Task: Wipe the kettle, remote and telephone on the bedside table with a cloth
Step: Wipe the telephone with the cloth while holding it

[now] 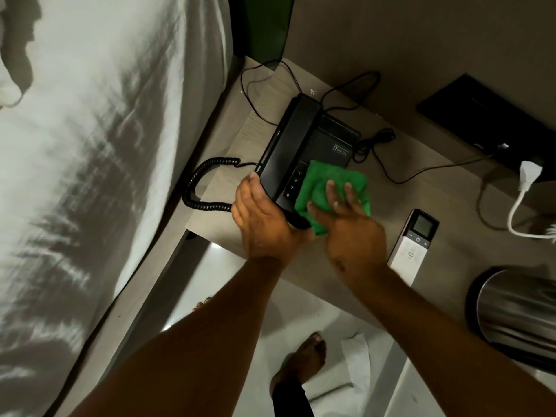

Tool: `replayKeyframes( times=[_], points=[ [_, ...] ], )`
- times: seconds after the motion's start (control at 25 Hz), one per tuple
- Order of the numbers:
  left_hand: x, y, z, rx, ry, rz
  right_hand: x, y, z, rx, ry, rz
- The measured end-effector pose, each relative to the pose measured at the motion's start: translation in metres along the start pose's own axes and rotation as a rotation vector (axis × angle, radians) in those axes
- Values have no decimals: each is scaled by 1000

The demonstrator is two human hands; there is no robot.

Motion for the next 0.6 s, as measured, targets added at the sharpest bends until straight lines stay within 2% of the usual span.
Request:
replayKeyframes(
  times=[0.16, 0.28, 0.48, 0.6],
  points=[
    [0, -1, 0, -7, 22, 19, -39, 70, 42, 172, -34, 101],
    [0, 2, 0, -11, 15, 29, -67, 96, 38, 206, -2, 192],
    [1, 2, -1, -4, 20, 10, -21, 36, 5, 17, -21, 33],
    [0, 0, -2, 5, 25, 24, -17, 29, 23, 64, 5, 45]
  ],
)
Point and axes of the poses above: each hand's wrist, its own y-axis towards the middle knuckle, its own x-axis out of the palm, z = x × y, the point moved 10 cm from there along y, towards the middle knuckle, and after that the axes turned 1 degree about z, right-handed, at the moved point
